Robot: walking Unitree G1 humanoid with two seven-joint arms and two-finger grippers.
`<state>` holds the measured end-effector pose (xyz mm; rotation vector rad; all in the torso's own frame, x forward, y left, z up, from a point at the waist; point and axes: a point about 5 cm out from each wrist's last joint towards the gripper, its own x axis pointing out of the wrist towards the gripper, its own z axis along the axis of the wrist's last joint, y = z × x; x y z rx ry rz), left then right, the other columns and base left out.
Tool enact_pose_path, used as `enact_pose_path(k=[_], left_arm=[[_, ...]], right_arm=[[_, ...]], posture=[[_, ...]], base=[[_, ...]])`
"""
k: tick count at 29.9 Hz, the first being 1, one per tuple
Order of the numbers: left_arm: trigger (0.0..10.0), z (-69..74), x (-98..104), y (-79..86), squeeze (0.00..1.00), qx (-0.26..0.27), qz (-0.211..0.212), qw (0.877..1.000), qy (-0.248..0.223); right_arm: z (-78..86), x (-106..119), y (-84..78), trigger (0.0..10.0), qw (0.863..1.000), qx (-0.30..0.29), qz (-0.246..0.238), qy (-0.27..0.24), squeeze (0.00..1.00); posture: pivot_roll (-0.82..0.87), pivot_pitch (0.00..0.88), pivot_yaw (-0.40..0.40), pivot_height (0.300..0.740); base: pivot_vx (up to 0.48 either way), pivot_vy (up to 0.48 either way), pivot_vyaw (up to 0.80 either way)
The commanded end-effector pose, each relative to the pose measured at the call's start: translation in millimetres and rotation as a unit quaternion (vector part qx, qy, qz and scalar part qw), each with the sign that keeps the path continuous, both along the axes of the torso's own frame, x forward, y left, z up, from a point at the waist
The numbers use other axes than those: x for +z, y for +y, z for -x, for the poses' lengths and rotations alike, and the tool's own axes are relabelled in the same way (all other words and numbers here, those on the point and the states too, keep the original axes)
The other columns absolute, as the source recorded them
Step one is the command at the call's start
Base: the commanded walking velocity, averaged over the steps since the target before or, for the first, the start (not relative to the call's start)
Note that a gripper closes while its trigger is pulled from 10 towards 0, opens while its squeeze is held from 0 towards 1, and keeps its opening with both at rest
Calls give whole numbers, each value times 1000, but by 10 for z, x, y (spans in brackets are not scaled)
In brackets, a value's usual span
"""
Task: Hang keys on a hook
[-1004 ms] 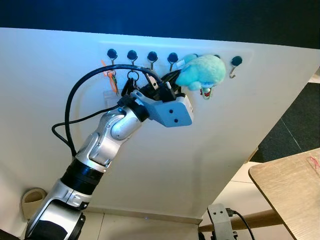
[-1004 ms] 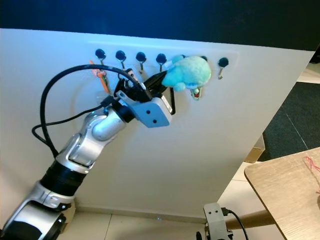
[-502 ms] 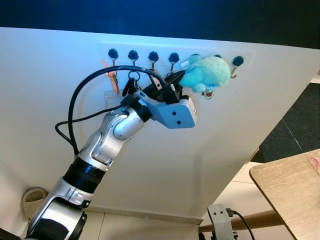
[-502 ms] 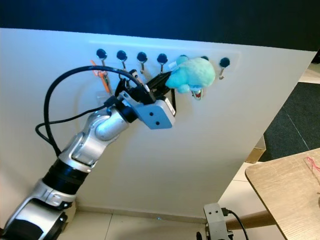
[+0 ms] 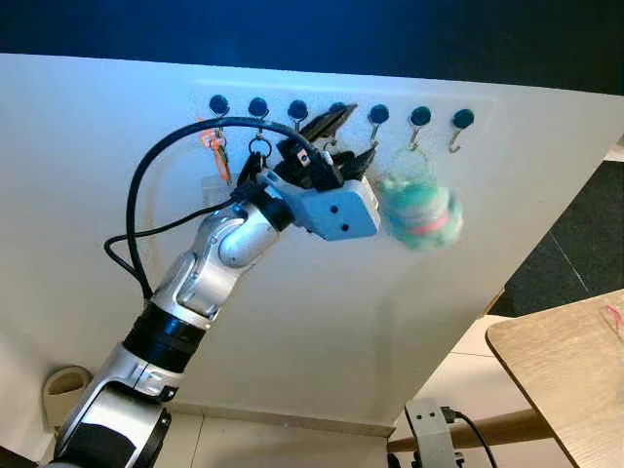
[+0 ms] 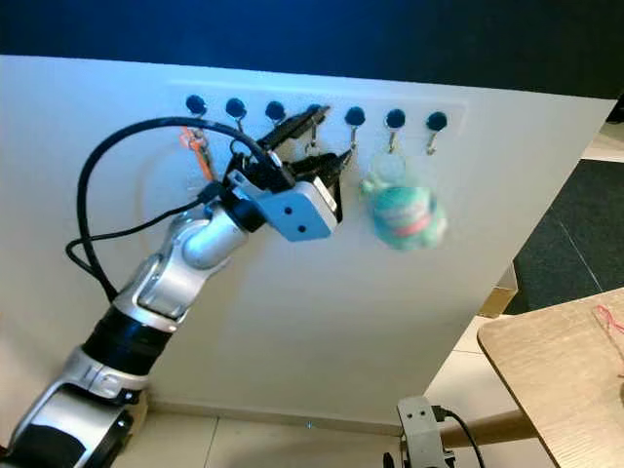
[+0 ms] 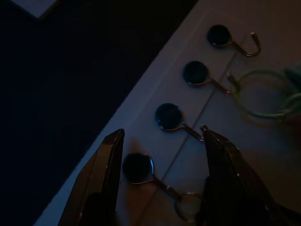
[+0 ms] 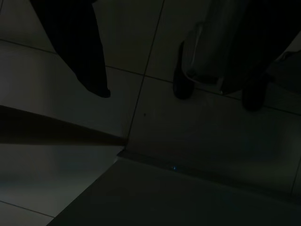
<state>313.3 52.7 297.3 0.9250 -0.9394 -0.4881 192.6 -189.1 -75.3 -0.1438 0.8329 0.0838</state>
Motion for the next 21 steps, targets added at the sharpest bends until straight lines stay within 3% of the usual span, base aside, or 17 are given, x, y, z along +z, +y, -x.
enact_pose_path(k=[1, 8, 9, 10, 11, 12, 13, 14, 15, 17, 18, 19, 20, 21], left_arm=[[10000, 20, 24, -38, 0, -8, 5, 1000, -9], [10000, 36, 23, -14, 0, -16, 27, 1000, -1], [10000, 38, -4, -3, 0, -51, 75, 994, 56], [10000, 38, -4, -3, 0, -51, 75, 994, 56], [10000, 41, -28, 4, 0, -79, 110, 986, 96], [10000, 98, -67, -12, 0, -147, 143, 966, 157], [10000, 98, -67, -12, 0, -147, 143, 966, 157], [10000, 202, -127, -27, 0, -229, 158, 934, 224], [10000, 202, -127, -27, 0, -229, 158, 934, 224], [10000, 447, -290, -15, 0, -350, 130, 872, 317], [10000, 447, -290, -15, 0, -350, 130, 872, 317], [10000, 604, -448, 57, 0, -401, 106, 826, 382], [10000, 641, -510, 95, 0, -410, 100, 811, 406], [10000, 641, -510, 95, 0, -410, 100, 811, 406]], right_arm=[[66, -32, -32, 10000, 1000, -1, 6, 12, 0], [67, -33, -33, 10000, 1000, -1, 6, 12, 0], [68, -33, -34, 10000, 1000, -2, 6, 12, 0], [68, -33, -34, 10000, 1000, -2, 6, 12, 0], [69, -34, -35, 10000, 1000, -2, 6, 13, 0], [70, -34, -36, 10000, 1000, -3, 5, 13, 0], [70, -34, -36, 10000, 1000, -3, 5, 13, 0], [72, -35, -38, 10000, 1000, -3, 5, 14, 0], [72, -35, -38, 10000, 1000, -3, 5, 14, 0], [77, -38, -41, 10000, 1000, -3, 5, 15, 0], [77, -38, -41, 10000, 1000, -3, 5, 15, 0], [83, -40, -44, 10000, 1000, -3, 6, 16, 0], [84, -41, -45, 10000, 1000, -3, 6, 16, 0], [84, -41, -45, 10000, 1000, -3, 6, 16, 0]], posture=[[47, 87, -17, 740], [47, 85, -15, 740], [45, 84, -14, 740], [45, 84, -14, 740], [45, 84, -14, 740], [45, 85, -15, 740], [45, 85, -15, 740], [47, 86, -16, 740], [47, 86, -16, 740], [45, 89, -17, 740], [45, 89, -17, 740], [45, 90, -17, 740], [45, 90, -17, 740], [45, 90, -17, 740]], base=[[0, 0, 0], [0, 0, 0], [0, 0, 0], [0, 0, 0], [0, 0, 0], [0, 0, 0], [0, 0, 0], [0, 0, 0], [0, 0, 0], [0, 0, 0], [0, 0, 0], [0, 0, 0], [0, 0, 0], [0, 0, 0]])
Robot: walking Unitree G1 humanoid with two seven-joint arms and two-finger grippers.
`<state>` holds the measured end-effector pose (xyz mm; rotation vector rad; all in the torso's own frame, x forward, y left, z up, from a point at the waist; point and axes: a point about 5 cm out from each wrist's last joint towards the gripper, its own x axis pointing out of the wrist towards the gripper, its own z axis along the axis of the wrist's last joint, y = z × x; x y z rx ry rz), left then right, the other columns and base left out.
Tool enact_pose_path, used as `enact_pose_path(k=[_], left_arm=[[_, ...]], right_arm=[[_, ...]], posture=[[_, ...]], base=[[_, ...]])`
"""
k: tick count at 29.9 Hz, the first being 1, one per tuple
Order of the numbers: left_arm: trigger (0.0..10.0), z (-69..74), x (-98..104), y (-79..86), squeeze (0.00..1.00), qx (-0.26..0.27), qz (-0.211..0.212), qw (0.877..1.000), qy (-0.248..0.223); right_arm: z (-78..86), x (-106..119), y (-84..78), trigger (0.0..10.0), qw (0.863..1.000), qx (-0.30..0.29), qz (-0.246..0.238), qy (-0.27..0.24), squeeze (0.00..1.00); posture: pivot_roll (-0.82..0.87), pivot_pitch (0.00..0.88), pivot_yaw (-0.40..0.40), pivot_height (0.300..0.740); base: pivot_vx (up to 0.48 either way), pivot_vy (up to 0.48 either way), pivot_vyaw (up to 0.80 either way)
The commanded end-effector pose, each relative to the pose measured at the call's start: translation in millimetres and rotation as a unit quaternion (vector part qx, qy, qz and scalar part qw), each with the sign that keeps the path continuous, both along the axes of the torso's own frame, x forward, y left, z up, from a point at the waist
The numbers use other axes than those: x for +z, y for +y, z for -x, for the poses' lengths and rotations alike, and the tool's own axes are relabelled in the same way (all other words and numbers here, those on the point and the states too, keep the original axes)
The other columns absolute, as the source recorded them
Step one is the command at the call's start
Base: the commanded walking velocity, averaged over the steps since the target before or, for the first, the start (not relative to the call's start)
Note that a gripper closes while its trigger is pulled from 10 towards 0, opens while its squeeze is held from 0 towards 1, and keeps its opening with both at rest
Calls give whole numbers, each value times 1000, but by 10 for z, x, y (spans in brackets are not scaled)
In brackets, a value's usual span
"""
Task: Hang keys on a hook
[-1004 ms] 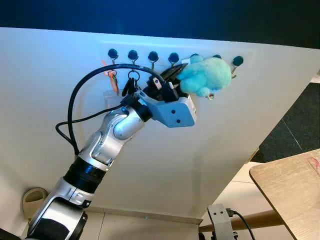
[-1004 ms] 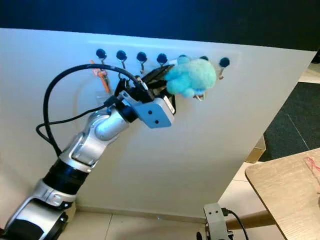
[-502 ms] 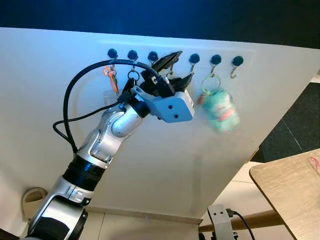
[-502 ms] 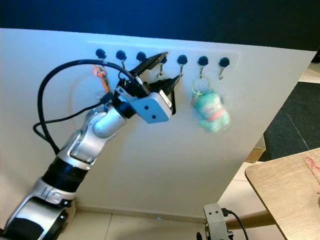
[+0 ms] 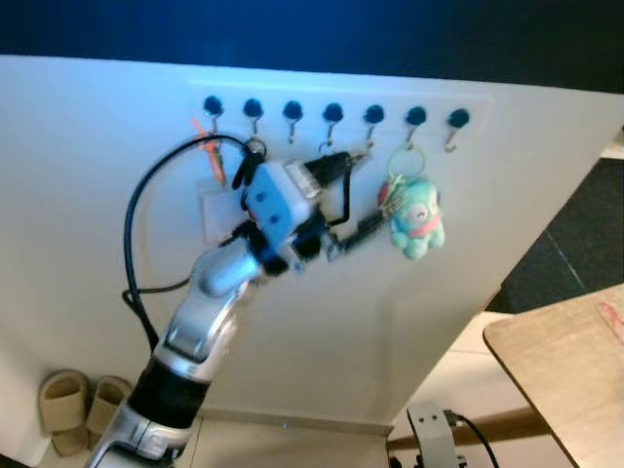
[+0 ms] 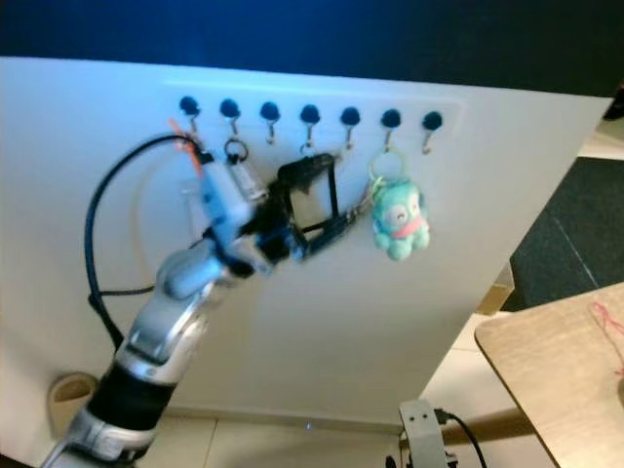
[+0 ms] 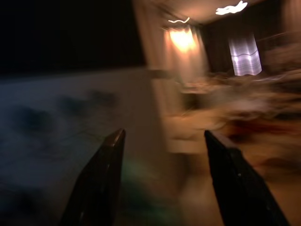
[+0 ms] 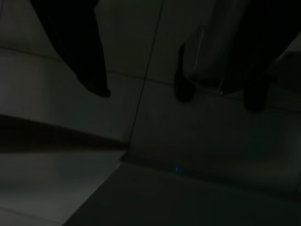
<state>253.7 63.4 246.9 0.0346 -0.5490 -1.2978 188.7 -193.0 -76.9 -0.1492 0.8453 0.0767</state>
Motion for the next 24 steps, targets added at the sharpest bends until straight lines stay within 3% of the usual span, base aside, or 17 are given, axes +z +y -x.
enact_pose_path(k=[1, 3, 8, 9, 10, 12, 13, 15, 16, 17, 18, 19, 20, 21, 22, 23, 24], left_arm=[[10000, 64, -41, 10, 0, -44, -9, 999, 29], [10000, 117, -341, 170, 0, -56, -94, 991, 73], [10000, 145, -545, 290, 0, -54, -144, 982, 106], [10000, 134, -819, 461, 0, -25, -189, 971, 145], [10000, 134, -819, 461, 0, -25, -189, 971, 145], [10000, 83, -1435, 887, 0, 89, -244, 931, 255], [10000, 83, -1435, 887, 0, 89, -244, 931, 255], [10000, 96, -1724, 1111, 0, 158, -259, 896, 326], [10000, 98, -1961, 1276, 0, 227, -276, 860, 366], [10000, 129, -2235, 1470, 0, 315, -285, 803, 417], [10000, 129, -2235, 1470, 0, 315, -285, 803, 417], [10000, 205, -2477, 1653, 0, 399, -278, 735, 472], [10000, 205, -2477, 1653, 0, 399, -278, 735, 472], [10000, 328, -2696, 1807, 0, 481, -261, 656, 520], [10000, 434, -2823, 1855, 0, 518, -238, 607, 553], [10000, 537, -2921, 1859, 0, 541, -218, 572, 576], [10000, 537, -2921, 1859, 0, 541, -218, 572, 576]], right_arm=[[46, -26, -7, 10000, 1000, 0, 2, 11, 0], [48, -27, -6, 10000, 1000, 0, 1, 11, 0], [49, -27, -4, 10000, 1000, 0, 1, 11, 0], [51, -29, -1, 10000, 1000, 1, -1, 11, 0], [51, -29, -1, 10000, 1000, 1, -1, 11, 0], [59, -35, 14, 10000, 1000, 8, -11, 16, 0], [59, -35, 14, 10000, 1000, 8, -11, 16, 0], [64, -39, 24, 10000, 1000, 12, -16, 20, 0], [64, -38, 32, 10000, 1000, 16, -19, 19, 0], [62, -37, 38, 10000, 999, 19, -20, 18, 0], [62, -37, 38, 10000, 999, 19, -20, 18, 0], [59, -35, 44, 10000, 999, 21, -22, 16, 0], [59, -35, 44, 10000, 999, 21, -22, 16, 0], [55, -33, 49, 10000, 999, 22, -23, 15, 0], [53, -32, 52, 10000, 999, 21, -23, 14, 0], [51, -31, 51, 10000, 999, 21, -23, 13, 0], [51, -31, 51, 10000, 999, 21, -23, 13, 0]], posture=[[45, 90, -17, 740], [44, 93, -18, 740], [42, 92, -16, 740], [41, 91, -15, 740], [41, 91, -15, 740], [39, 89, -18, 740], [39, 89, -18, 740], [38, 88, -19, 740], [35, 87, -18, 740], [36, 86, -18, 740], [36, 86, -18, 740], [35, 86, -19, 740], [35, 86, -19, 740], [29, 86, -18, 740], [26, 85, -18, 740], [22, 83, -18, 740], [22, 83, -18, 740]], base=[[0, 0, 0], [0, 0, 0], [0, 0, 0], [0, 0, 0], [0, 0, 0], [0, 0, 0], [0, 0, 0], [0, 0, 0], [0, 0, 0], [0, 0, 0], [0, 0, 0], [0, 0, 0], [0, 0, 0], [0, 0, 0], [0, 0, 0], [0, 0, 0], [0, 0, 0]])
